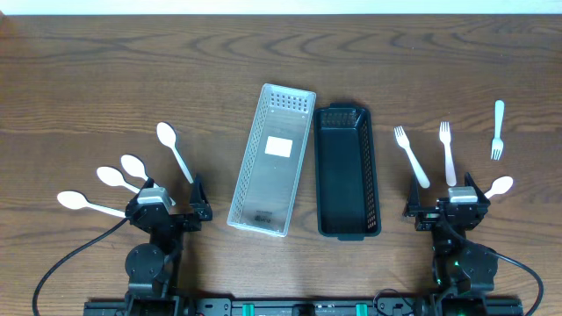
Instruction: Pack container
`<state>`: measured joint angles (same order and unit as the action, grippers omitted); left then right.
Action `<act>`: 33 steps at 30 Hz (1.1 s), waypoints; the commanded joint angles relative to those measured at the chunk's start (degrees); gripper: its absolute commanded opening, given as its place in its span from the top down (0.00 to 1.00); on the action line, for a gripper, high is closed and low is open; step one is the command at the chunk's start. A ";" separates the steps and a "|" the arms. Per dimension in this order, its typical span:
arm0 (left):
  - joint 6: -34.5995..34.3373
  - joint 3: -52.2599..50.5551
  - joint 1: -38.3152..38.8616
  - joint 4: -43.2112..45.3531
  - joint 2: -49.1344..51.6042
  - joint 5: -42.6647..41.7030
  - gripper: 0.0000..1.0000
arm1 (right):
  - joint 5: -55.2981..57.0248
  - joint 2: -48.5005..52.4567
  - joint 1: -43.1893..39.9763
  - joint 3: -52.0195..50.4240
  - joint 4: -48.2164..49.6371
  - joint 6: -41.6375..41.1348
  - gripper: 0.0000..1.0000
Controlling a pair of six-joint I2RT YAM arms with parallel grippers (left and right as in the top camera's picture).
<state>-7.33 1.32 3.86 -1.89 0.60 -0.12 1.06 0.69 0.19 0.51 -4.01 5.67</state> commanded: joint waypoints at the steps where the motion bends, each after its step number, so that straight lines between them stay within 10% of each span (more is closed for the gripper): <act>1: -0.07 -1.05 0.07 -2.34 -0.31 0.09 0.02 | 0.39 -0.35 0.63 -0.20 -0.09 0.61 0.01; 26: -0.94 -0.66 0.07 -2.56 1.57 -0.11 0.02 | -0.50 -0.35 0.61 -0.20 2.16 -4.44 0.01; 33: -3.30 14.64 0.09 -9.70 11.47 -1.03 0.02 | -3.04 1.66 0.57 5.90 -3.48 -11.02 0.01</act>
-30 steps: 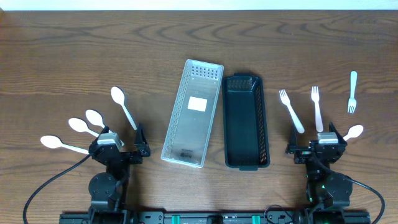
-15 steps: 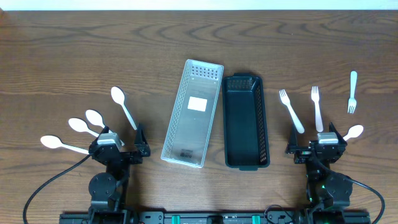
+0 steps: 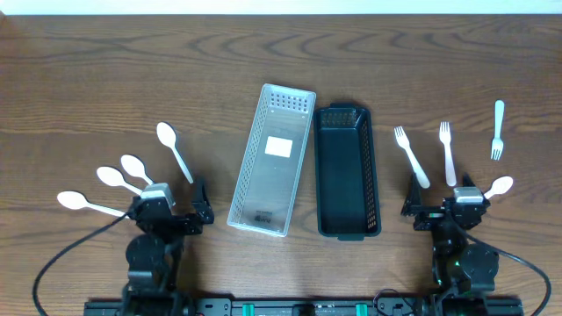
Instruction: Pack container
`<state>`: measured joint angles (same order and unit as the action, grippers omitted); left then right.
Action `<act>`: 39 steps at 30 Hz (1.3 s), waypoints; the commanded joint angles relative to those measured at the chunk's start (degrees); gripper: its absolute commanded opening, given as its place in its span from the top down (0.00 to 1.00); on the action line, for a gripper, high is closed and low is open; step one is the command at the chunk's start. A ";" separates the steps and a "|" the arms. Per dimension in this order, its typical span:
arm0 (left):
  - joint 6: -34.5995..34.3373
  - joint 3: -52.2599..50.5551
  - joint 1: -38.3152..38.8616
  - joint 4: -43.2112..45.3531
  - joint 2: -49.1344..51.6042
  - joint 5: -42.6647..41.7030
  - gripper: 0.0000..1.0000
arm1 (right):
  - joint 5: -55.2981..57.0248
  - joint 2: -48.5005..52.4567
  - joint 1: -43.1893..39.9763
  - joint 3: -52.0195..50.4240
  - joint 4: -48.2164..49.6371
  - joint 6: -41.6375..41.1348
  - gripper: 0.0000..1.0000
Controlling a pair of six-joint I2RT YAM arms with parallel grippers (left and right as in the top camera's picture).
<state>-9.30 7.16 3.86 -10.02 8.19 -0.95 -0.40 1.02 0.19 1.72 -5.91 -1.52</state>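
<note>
A white perforated container point(image 3: 272, 158) lies in the middle of the table, and a black container point(image 3: 346, 171) sits right beside it; both hold no cutlery. Several white spoons point(image 3: 174, 147) lie at the left. Three white forks point(image 3: 411, 155) and one more spoon point(image 3: 499, 186) lie at the right. My left gripper point(image 3: 199, 204) is folded low near the front edge, just right of the left spoons. My right gripper point(image 3: 413, 200) is folded low below the forks. Neither holds anything, and their jaws are too small to read.
The wooden table point(image 3: 88, 70) stretches bare behind the containers. Cables run from both arm bases point(image 3: 149, 263) along the front edge.
Both arms have shifted slightly toward the front edge, the left one also a little to the right. Cutlery and containers lie as before.
</note>
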 commanded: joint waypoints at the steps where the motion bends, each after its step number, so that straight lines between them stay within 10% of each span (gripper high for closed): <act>1: -1.33 13.66 0.07 -4.68 7.30 -0.17 0.02 | -1.53 3.08 0.55 7.54 -4.11 -3.76 0.01; 11: -1.33 49.03 0.07 -32.59 40.74 -0.15 0.02 | -1.55 33.62 -0.66 38.66 -30.12 -3.63 0.01; 21: -1.33 54.42 0.07 -45.70 61.81 -5.99 0.02 | -1.22 56.70 -0.66 57.48 -55.65 -3.58 0.01; 27: -1.31 54.42 0.09 -45.44 67.19 -6.12 0.17 | -1.20 63.54 -0.66 57.42 -56.50 -4.44 0.63; 39: -1.33 52.41 0.09 -45.59 74.16 -6.16 0.67 | -7.61 76.37 0.85 53.72 -56.19 -7.52 0.83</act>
<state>-10.76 60.36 3.86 -55.42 80.79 -7.05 -5.45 75.61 0.19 57.19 -62.67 -7.99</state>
